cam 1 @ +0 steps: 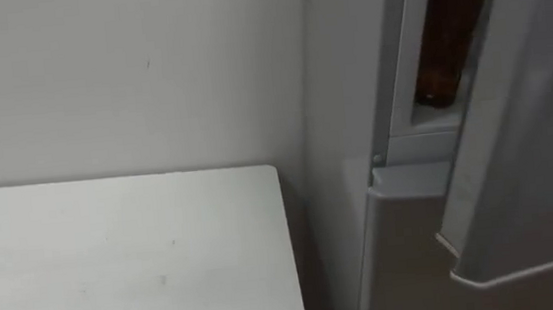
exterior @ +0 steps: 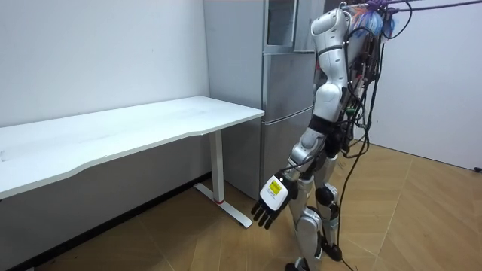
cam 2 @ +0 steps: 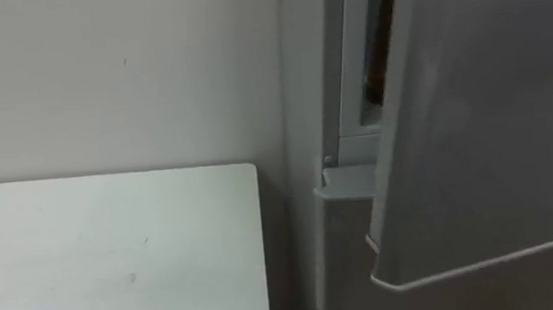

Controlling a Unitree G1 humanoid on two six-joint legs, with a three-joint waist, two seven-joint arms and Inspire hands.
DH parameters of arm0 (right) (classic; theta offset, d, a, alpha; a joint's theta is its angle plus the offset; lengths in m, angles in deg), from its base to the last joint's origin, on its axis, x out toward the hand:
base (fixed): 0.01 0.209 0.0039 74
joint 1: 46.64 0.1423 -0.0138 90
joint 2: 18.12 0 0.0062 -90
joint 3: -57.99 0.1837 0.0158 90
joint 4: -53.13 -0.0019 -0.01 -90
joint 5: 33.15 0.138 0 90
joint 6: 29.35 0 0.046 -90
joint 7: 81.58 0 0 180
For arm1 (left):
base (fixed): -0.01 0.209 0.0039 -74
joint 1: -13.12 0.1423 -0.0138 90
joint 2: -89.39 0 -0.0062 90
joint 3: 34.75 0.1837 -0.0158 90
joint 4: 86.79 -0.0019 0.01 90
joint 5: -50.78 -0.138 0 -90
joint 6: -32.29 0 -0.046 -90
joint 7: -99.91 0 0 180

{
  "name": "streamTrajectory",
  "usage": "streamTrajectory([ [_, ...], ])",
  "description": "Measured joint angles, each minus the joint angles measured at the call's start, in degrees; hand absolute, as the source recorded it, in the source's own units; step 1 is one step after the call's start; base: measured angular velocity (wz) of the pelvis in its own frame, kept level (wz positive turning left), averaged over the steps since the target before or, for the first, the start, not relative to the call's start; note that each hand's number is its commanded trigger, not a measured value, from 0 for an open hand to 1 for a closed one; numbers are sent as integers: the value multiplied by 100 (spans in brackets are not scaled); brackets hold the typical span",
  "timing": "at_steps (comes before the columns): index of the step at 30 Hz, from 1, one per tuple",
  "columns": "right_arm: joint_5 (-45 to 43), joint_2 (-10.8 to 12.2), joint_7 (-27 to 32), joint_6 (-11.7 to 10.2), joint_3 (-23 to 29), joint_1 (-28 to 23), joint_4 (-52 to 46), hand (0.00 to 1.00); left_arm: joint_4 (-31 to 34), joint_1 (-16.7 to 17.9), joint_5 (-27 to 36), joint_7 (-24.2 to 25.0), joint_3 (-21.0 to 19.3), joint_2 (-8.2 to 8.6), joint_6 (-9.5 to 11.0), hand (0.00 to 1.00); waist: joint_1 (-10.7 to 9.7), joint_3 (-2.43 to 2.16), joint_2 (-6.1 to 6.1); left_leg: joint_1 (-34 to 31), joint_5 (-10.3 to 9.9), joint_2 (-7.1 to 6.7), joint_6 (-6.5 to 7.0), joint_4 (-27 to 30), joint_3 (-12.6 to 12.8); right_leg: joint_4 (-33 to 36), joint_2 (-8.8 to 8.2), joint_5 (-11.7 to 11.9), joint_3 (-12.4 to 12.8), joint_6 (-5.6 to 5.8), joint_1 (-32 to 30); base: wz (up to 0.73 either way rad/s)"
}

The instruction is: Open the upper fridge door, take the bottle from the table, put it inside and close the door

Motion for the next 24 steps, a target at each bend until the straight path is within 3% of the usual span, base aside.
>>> streamTrajectory([
  [5,-1,0,-82,-4,-94,69,0,0,-99,-70,0,3,0,0,-1,0,7,21,-78,35,-3,-13,-2,-6,-17,8,-14,-37,-6,6,12,1],
  [13,0,0,-385,3,-339,196,-141,0,-86,-226,-65,6,0,-5,-22,0,37,-23,-33,31,-1,-14,-4,-10,-79,24,-18,-30,-76,-2,17,3],
  [17,-2,-6,-494,3,-637,236,-323,0,-78,-355,-128,19,4,-23,-21,0,150,-34,-19,42,1,-6,-9,-7,-120,-4,-13,-21,-107,-14,49,1],
  [22,1,-137,-817,6,-886,574,-214,0,-83,-369,-125,91,11,-29,-25,0,260,-10,-32,42,1,-8,-9,5,-144,-11,-19,-22,-129,-13,70,2],
  [24,50,-180,-960,7,-1041,837,-114,0,-85,-377,-121,139,3,-45,-40,0,321,28,-29,48,1,-6,-9,42,-155,-30,-22,-24,-162,-13,114,7],
])
